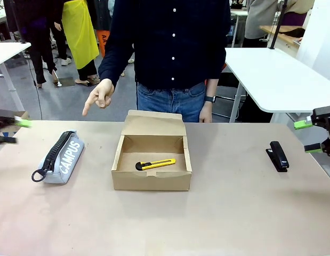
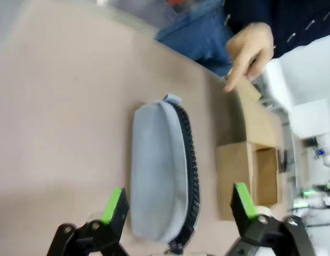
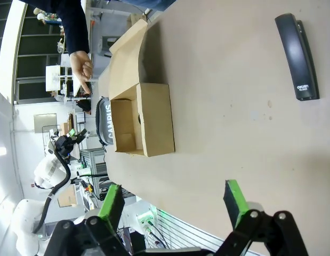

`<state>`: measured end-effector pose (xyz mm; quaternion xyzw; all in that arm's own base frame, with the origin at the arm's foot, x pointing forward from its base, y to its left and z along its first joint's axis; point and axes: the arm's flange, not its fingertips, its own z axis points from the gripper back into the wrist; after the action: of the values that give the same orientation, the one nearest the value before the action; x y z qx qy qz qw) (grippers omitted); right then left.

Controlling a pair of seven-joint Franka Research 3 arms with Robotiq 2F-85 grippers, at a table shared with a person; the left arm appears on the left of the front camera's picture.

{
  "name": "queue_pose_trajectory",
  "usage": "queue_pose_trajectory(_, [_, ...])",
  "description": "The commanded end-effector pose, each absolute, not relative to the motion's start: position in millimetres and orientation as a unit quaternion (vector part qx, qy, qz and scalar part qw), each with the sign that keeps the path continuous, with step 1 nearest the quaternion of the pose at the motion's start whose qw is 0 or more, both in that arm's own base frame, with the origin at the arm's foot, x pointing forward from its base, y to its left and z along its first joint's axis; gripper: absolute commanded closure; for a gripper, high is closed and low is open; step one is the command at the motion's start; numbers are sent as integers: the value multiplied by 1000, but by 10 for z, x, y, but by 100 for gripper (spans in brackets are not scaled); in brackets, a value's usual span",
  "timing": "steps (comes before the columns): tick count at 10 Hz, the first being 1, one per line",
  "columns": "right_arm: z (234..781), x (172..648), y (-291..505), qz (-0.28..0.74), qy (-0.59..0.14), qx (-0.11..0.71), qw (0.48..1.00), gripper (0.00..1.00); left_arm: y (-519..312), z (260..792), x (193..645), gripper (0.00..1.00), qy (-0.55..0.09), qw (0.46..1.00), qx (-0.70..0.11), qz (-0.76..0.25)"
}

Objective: Pack the items into the box.
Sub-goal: Pick up the item specified by the human and place it in the Mailer Box.

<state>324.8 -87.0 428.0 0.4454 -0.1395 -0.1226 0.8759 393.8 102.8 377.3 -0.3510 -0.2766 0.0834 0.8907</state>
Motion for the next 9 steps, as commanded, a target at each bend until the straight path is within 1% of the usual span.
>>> queue_pose_trajectory(1, [4282, 3227, -913, -111, -140, 443, 879, 0, 469, 3391, 3850, 0, -199, 933, -299, 26])
queue_pose_trajectory(2, [4282, 3227, -913, -111, -140, 443, 879, 0, 384, 3428, 3897, 0, -217, 922, -321, 33])
queue_pose_trajectory(3, [4282, 3227, -913, -111, -140, 443, 879, 0, 624, 3615, 4064, 0, -244, 915, -318, 52])
queue_pose_trajectory(6, [4282, 3227, -913, -111, -140, 443, 879, 0, 624, 3615, 4064, 0, -244, 915, -318, 52])
queue_pose_trajectory(7, [4282, 3227, -913, -111, -140, 443, 879, 0, 553, 3543, 4106, 0, -239, 918, -312, 50])
queue_pose_trajectory(9, [4282, 3227, -913, -111, -140, 443, 879, 0, 667, 3819, 4131, 0, -202, 946, -251, 25])
